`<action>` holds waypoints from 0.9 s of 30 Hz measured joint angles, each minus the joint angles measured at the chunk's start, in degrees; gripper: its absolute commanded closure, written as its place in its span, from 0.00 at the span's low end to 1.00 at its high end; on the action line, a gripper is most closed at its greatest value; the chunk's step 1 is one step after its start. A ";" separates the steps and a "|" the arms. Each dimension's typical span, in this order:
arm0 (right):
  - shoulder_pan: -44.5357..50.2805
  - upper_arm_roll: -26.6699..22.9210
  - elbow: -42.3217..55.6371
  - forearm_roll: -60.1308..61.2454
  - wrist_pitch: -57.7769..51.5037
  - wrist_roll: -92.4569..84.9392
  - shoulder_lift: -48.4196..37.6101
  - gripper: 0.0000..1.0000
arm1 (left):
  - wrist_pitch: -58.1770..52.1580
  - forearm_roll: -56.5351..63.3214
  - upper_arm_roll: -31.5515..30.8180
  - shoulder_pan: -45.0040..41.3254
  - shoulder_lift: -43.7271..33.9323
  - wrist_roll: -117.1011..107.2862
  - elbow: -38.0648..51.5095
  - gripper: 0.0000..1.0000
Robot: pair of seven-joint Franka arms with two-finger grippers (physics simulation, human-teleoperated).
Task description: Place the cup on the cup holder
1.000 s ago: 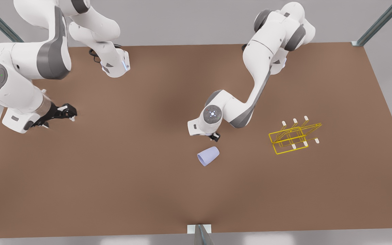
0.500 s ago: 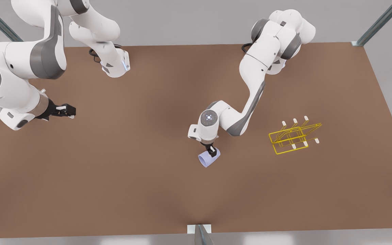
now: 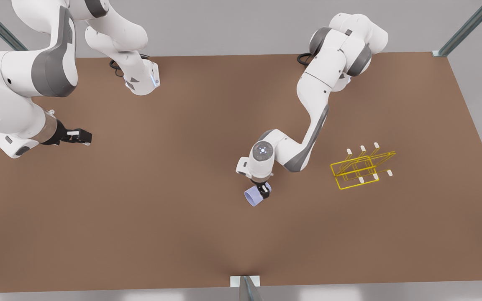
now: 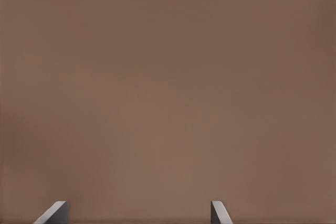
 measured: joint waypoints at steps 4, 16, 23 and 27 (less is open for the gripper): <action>-0.04 0.01 0.00 0.02 -0.05 0.75 0.00 0.00 | 0.03 0.01 0.00 0.04 1.11 -1.29 0.04 0.00; 0.06 0.01 0.00 0.02 -0.09 2.21 0.00 0.00 | 0.54 -0.15 -0.02 0.12 4.63 -4.65 2.00 0.00; 0.22 0.09 0.00 0.02 -0.10 2.70 0.00 0.00 | 1.32 -0.32 -0.15 0.16 6.44 -7.04 3.61 0.00; 0.09 0.10 0.00 0.02 -0.10 2.92 0.00 0.00 | 1.95 -0.46 -0.17 0.24 7.10 -8.22 3.77 0.00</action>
